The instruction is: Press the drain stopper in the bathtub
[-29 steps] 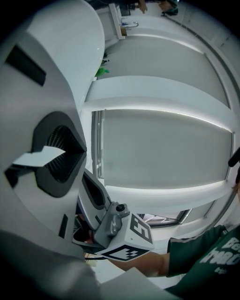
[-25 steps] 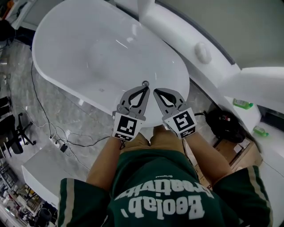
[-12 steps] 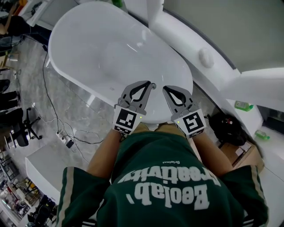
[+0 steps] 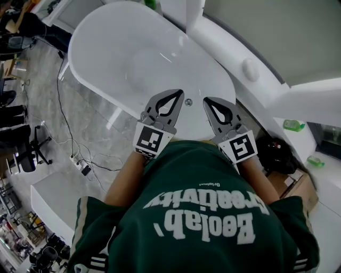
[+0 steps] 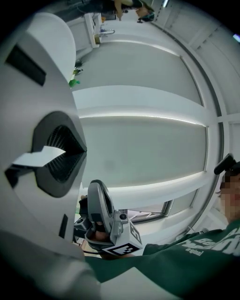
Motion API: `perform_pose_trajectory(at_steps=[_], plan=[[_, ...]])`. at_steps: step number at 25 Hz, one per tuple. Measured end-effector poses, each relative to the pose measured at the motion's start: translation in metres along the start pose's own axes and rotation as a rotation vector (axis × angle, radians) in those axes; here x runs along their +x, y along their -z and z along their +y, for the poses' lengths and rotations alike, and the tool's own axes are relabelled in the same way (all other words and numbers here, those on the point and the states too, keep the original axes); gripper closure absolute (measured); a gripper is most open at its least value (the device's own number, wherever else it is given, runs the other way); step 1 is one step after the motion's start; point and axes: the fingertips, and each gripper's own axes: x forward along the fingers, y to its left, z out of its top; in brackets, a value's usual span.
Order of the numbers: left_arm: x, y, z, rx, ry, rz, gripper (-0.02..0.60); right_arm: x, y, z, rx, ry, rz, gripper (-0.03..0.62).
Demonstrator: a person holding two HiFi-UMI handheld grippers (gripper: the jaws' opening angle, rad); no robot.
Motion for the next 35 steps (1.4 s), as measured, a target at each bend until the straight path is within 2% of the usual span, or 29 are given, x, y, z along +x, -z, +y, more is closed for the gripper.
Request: perform_pose_trajectory(at_steps=[7, 14, 26, 35], plan=[[-0.015, -0.022, 0.003, -0.031, 0.014, -0.073, 0.578, -0.007, -0.028, 0.014, -0.045, 0.010, -0.069, 0.580], [-0.021, -0.036, 0.010, -0.012, 0.029, -0.099, 0.577, -0.001, -0.030, 0.020, -0.067, 0.040, -0.054, 0.580], [-0.015, -0.025, 0.009, 0.001, 0.062, -0.081, 0.577, -0.001, -0.029, 0.011, -0.073, 0.070, -0.054, 0.581], [-0.016, -0.019, 0.014, 0.024, 0.065, -0.051, 0.577, 0.003, -0.026, 0.016, -0.093, 0.042, -0.031, 0.581]])
